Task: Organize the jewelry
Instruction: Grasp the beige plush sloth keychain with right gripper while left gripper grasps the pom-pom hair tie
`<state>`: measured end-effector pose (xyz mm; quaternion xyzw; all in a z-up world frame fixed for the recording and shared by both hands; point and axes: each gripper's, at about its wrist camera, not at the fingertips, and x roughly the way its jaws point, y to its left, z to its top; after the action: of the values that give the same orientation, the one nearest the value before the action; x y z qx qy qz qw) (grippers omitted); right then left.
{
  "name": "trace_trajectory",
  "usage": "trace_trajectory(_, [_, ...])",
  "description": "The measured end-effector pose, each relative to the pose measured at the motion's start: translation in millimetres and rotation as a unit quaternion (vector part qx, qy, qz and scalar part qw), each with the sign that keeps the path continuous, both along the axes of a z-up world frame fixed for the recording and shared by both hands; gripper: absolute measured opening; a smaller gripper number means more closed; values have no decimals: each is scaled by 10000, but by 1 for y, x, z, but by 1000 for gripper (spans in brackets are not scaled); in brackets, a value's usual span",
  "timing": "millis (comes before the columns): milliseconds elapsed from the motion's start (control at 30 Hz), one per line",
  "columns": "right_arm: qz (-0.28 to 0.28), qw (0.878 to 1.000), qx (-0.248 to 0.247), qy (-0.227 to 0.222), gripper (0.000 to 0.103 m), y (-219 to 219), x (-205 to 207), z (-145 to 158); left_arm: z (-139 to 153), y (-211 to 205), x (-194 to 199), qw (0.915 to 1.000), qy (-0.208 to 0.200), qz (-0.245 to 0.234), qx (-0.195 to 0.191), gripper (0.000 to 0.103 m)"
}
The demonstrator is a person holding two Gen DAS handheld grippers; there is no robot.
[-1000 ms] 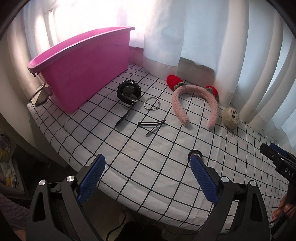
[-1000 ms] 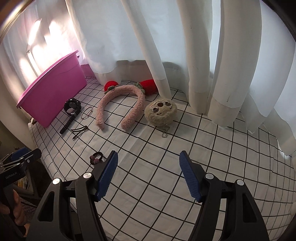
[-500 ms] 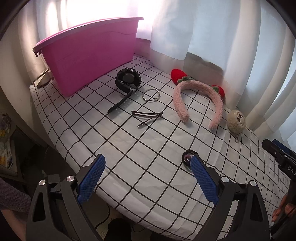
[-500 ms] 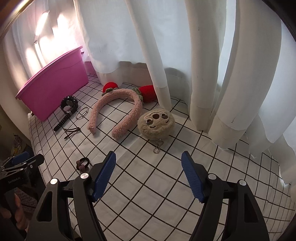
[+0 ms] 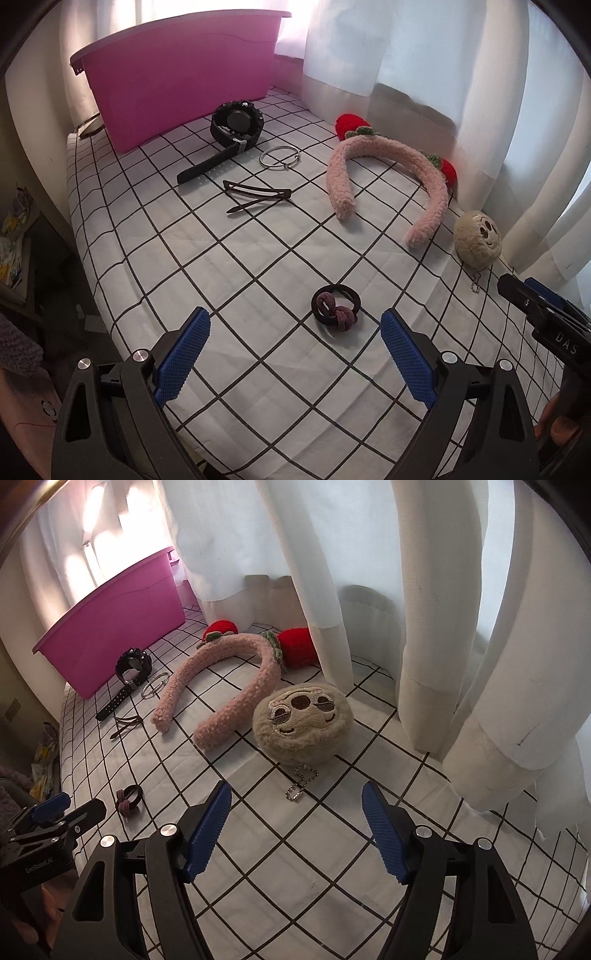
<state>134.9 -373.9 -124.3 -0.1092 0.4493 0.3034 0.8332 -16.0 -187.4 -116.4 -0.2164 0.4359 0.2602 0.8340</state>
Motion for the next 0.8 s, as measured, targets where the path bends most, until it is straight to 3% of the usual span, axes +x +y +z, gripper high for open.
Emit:
trace_trajectory(233, [133,9998,-10,-149,70,13,15,-19,-12,-7,11,9998,-155,2,116,92])
trace_trajectory(800, [274,9979,-530,-250,70,38,24,-37,-33,-10,26,9998,28,151,151,92])
